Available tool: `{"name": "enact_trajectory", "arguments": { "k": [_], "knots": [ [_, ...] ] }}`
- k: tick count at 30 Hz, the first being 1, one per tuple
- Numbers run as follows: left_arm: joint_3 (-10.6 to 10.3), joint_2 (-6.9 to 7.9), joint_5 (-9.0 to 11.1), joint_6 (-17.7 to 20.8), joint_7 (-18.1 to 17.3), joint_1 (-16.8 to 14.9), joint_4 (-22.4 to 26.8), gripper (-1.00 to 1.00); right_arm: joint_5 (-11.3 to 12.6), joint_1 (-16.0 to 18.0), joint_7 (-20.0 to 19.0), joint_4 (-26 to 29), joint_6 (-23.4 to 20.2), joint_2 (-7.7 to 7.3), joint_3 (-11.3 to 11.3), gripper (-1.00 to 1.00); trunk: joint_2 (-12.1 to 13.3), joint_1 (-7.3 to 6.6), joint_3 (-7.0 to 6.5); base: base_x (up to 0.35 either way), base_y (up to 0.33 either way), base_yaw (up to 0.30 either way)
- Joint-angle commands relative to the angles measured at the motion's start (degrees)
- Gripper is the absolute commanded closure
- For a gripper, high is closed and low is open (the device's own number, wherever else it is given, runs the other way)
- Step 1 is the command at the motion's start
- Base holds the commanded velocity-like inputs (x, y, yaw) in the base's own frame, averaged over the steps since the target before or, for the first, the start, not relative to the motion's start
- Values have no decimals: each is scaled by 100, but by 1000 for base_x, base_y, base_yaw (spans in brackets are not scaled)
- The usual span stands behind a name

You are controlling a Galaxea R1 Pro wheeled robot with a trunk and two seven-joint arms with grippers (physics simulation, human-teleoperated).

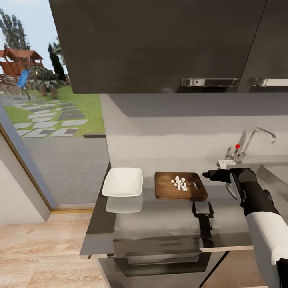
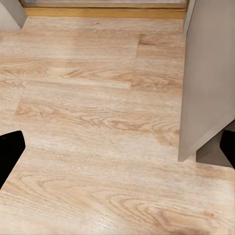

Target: In the kitchen, take the Vidalia onion out of the sink, dice it on the chopping board with the paring knife, put the diced onion into the bowl on the countertop, then place both the paring knife and the chopping board into the sink.

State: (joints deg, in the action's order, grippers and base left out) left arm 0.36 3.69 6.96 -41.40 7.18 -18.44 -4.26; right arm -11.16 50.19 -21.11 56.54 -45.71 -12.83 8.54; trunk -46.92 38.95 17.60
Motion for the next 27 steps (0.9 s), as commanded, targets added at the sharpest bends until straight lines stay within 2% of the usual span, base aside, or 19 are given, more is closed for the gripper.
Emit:
{"name": "enact_trajectory", "arguments": {
  "k": [1, 27],
  "knots": [
    [-1, 0, 21, -34, -8, -9, -22, -100, -61, 6, -54, 6, -17, 0, 13, -100, -6, 1, 16, 0, 0, 0],
    [-1, 0, 22, -27, -6, -11, -22, -100, -61, 5, -43, 5, -10, 0, 29, -100, -6, 1, 254, 2, 15, 0]
  ]
}}
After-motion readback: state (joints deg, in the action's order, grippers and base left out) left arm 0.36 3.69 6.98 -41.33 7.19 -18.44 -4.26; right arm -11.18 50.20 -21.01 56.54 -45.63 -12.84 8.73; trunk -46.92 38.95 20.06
